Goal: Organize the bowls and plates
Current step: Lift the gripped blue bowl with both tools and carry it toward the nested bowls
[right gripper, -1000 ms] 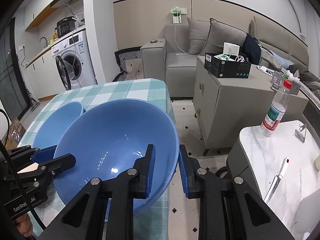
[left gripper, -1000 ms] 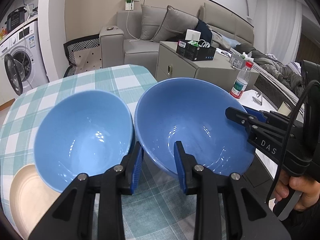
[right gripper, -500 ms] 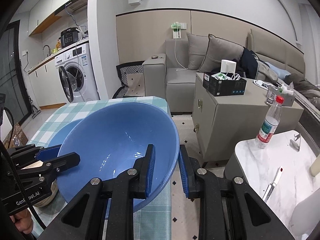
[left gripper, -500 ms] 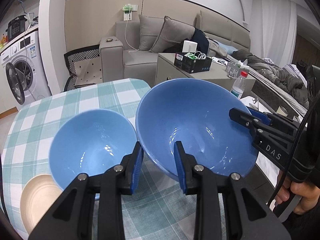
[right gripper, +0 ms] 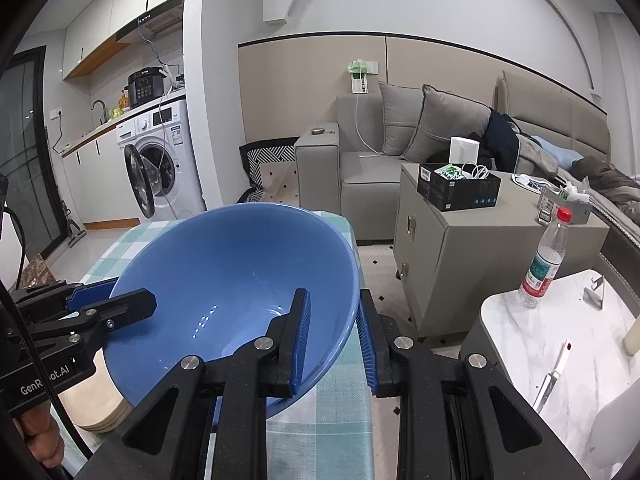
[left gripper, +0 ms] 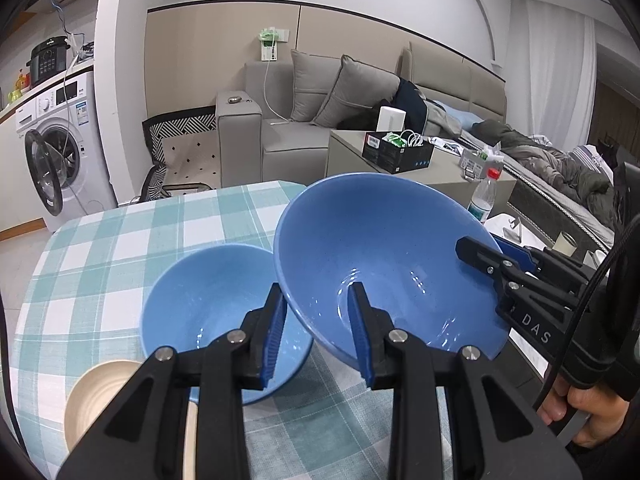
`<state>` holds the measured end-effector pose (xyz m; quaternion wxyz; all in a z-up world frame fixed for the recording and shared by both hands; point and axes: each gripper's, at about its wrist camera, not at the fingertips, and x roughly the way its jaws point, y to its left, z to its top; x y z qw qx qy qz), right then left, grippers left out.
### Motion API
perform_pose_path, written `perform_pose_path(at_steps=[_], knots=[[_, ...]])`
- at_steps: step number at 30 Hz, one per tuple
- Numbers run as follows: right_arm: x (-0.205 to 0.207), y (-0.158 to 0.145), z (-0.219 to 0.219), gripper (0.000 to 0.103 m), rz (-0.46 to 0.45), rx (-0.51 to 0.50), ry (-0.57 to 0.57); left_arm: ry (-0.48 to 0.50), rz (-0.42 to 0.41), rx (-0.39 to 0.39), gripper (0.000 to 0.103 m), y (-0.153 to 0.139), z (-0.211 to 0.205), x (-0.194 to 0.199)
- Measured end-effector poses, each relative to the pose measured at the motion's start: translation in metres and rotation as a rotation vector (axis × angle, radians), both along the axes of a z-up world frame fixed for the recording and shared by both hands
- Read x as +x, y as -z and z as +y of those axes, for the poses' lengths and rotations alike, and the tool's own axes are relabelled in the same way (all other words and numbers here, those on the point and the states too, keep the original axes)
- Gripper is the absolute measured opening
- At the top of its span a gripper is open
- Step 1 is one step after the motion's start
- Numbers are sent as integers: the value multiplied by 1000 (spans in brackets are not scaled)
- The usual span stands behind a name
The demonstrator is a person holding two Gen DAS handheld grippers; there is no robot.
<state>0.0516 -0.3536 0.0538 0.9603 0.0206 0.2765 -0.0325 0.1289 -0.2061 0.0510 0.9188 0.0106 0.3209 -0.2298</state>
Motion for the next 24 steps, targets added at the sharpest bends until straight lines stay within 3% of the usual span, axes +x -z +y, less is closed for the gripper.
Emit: perform_pose_path(at_steps=[12, 24], knots=[[3, -17, 23, 24, -14, -47, -7, 4, -22, -53, 30, -12, 27, 0], [18, -16, 68, 25, 3, -77, -67, -53, -35, -80, 30, -14, 67, 3]])
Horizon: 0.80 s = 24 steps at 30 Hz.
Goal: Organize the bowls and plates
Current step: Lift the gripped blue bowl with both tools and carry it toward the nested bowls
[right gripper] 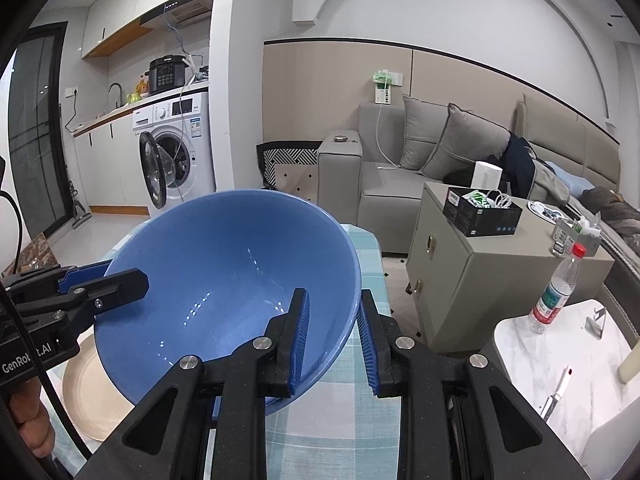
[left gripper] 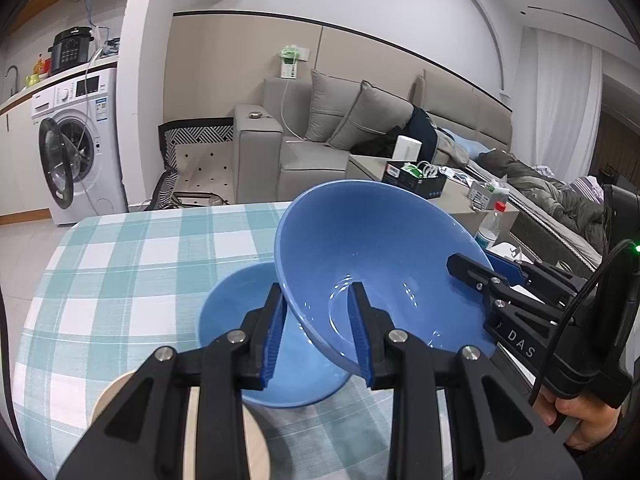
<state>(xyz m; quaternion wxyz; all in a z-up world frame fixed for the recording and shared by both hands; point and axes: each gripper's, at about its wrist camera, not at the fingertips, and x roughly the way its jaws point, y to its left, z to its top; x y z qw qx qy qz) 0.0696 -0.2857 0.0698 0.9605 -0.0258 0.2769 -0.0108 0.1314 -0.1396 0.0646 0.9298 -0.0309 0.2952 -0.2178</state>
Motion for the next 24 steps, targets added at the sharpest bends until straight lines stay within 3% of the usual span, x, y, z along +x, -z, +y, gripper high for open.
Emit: perform_pose_path(at_steps=[24], knots=[[46, 40, 49, 26, 79, -16, -57, -72, 63, -12, 30, 36, 42, 25]])
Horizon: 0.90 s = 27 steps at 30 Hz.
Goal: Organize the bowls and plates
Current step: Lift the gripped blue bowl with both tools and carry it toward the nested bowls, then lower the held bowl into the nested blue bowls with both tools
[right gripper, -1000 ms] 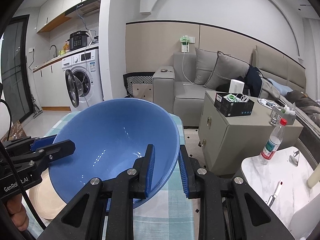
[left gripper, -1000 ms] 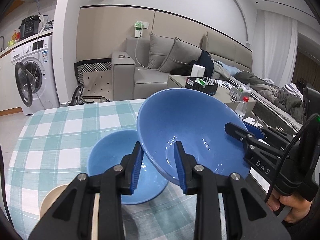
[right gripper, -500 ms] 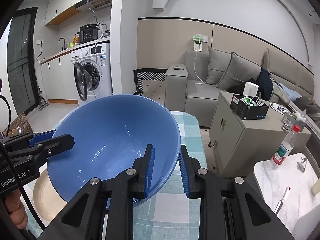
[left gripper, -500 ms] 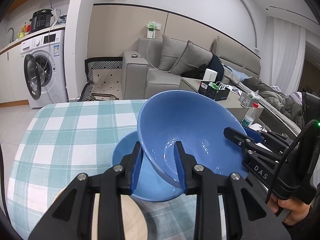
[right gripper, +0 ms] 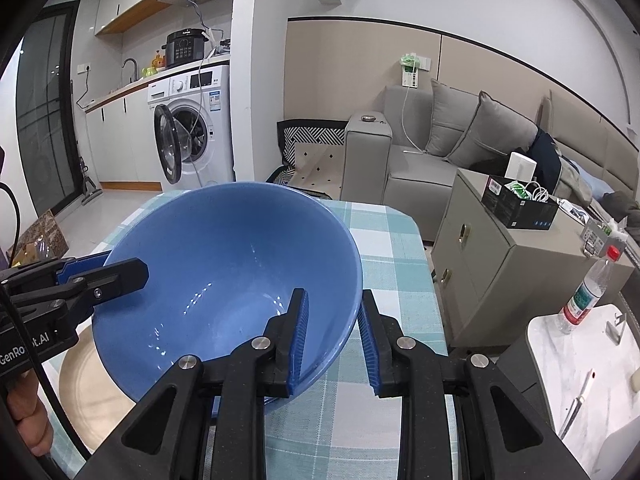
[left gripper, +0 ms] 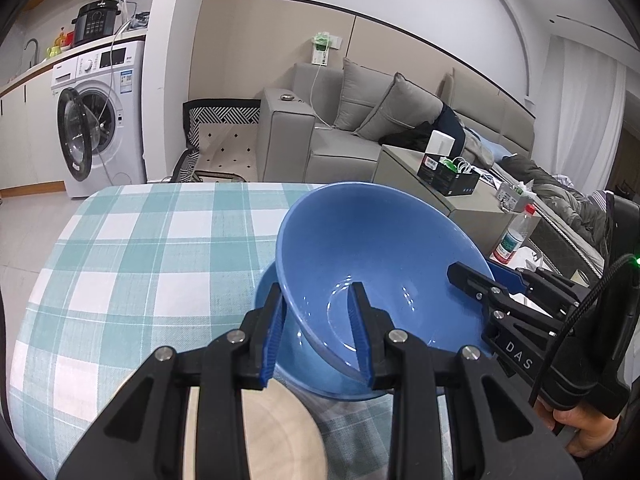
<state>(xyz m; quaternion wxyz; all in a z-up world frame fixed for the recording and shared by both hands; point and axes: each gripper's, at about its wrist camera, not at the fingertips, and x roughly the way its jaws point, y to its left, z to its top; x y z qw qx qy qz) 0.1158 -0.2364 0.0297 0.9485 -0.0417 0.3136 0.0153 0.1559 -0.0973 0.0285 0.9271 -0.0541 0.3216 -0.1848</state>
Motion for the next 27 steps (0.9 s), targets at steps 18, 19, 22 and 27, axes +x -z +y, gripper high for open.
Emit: perform_pose_path(at_steps=[18, 19, 22, 27], knots=[[16, 21, 6, 26, 28, -18, -3, -25, 46, 12, 30, 21, 6, 13], [17, 23, 8, 26, 29, -22, -3, -28, 49, 13, 30, 23, 7, 14], [20, 28, 13, 26, 34, -42, -6, -36, 57, 13, 30, 27, 10, 16], [24, 36, 21, 27, 41, -62, -16, -43, 70, 21, 30, 34, 13, 20]])
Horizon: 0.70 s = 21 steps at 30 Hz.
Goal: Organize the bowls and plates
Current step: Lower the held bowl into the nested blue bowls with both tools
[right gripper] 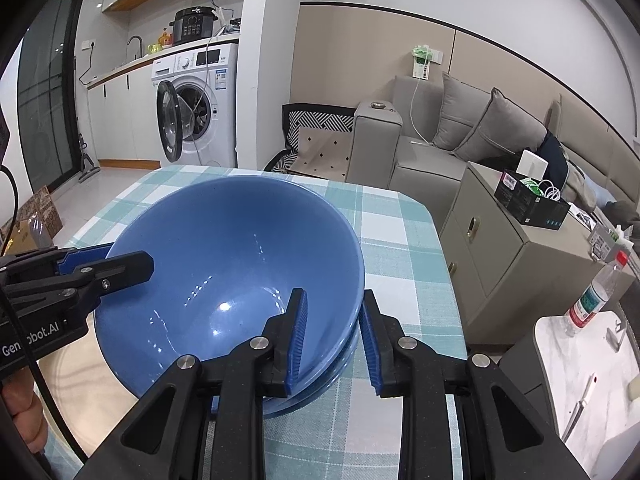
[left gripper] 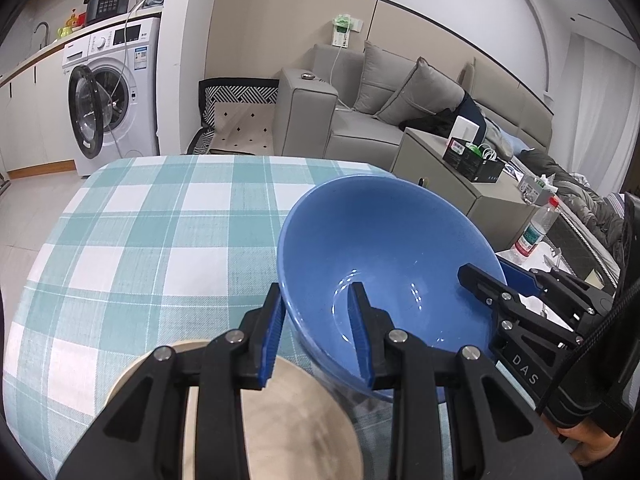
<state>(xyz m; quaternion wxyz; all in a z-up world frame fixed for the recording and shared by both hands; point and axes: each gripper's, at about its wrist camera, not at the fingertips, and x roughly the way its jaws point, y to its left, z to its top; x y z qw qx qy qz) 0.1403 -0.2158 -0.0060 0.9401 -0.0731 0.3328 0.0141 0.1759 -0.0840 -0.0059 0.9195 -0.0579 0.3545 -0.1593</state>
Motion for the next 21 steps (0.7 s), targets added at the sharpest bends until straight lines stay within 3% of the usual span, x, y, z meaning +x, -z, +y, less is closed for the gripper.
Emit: perform_pose_path(at_steps=[16, 21], knots=[[-2, 13, 8, 27, -4, -65, 13, 9, 6, 57, 31, 9, -8, 3], [-2, 15, 7, 41, 18, -24, -7, 20, 23, 66, 36, 11, -12, 4]])
